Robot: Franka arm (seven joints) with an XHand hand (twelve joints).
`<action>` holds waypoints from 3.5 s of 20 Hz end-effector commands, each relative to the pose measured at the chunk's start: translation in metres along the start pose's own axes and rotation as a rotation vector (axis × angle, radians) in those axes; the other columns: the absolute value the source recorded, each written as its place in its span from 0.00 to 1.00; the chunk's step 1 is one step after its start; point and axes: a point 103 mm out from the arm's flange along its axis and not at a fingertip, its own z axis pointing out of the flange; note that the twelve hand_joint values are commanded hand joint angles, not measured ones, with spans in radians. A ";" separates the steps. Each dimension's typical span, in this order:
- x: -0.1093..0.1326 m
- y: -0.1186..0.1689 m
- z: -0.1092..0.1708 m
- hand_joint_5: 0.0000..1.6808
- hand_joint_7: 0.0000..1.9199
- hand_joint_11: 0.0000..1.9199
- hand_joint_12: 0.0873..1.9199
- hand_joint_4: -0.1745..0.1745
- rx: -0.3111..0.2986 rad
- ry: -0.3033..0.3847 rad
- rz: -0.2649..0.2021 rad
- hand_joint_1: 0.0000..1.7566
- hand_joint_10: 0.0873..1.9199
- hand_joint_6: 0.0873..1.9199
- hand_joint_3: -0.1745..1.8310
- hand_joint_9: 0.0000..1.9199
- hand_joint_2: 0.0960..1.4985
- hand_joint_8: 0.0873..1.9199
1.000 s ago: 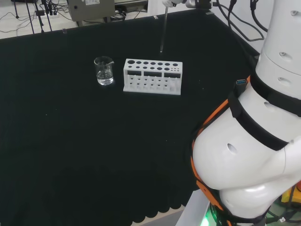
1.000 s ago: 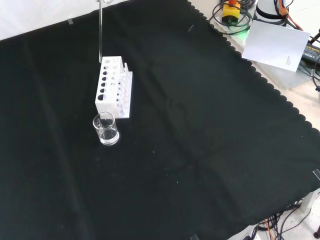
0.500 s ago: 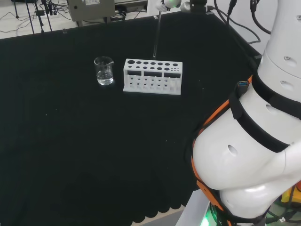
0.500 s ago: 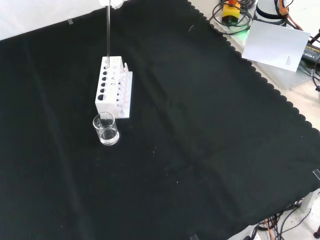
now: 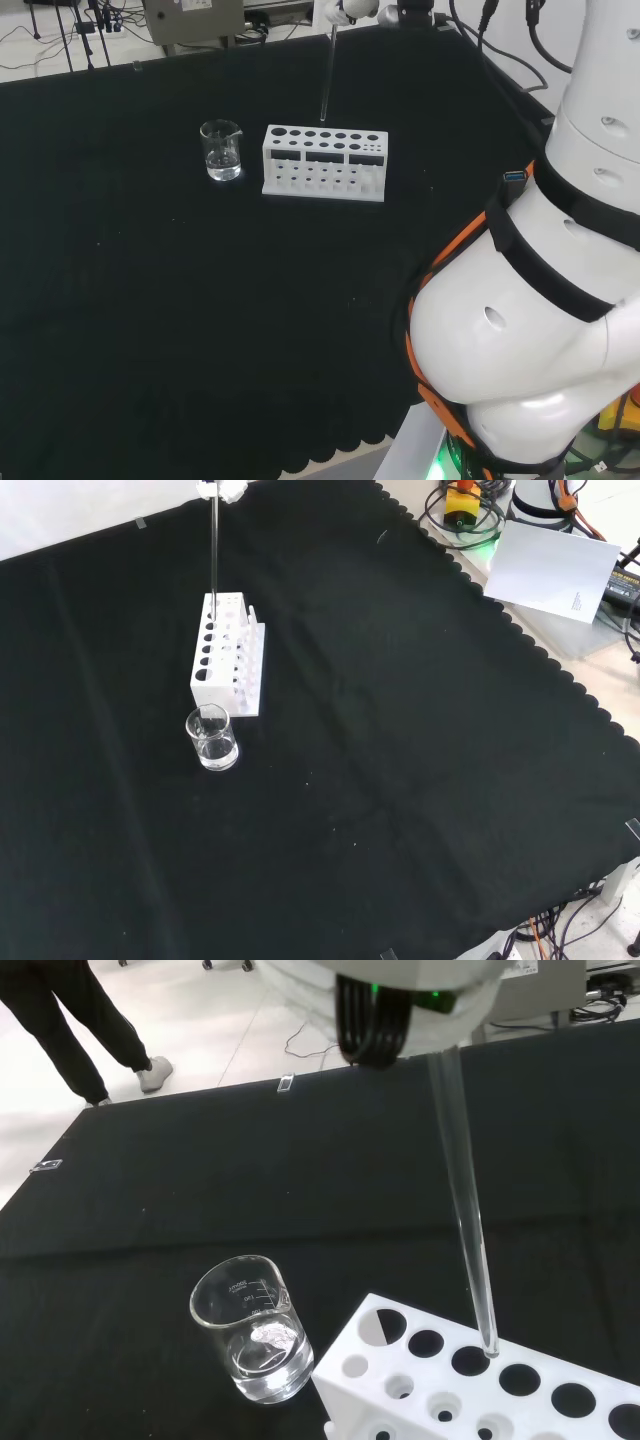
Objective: Put the glass rod back on the white test tube rack.
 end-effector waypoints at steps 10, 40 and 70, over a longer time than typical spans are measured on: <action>-0.005 0.008 0.002 0.81 0.64 0.71 0.50 0.00 0.015 0.039 -0.014 0.75 0.24 0.00 0.30 0.96 0.50 0.48; -0.014 0.018 0.020 0.81 0.64 0.70 0.50 0.00 0.040 0.039 -0.016 0.75 0.24 0.00 0.30 0.96 0.50 0.48; -0.027 0.019 0.048 0.81 0.64 0.70 0.51 0.00 0.079 0.040 0.018 0.75 0.24 0.00 0.30 0.96 0.50 0.48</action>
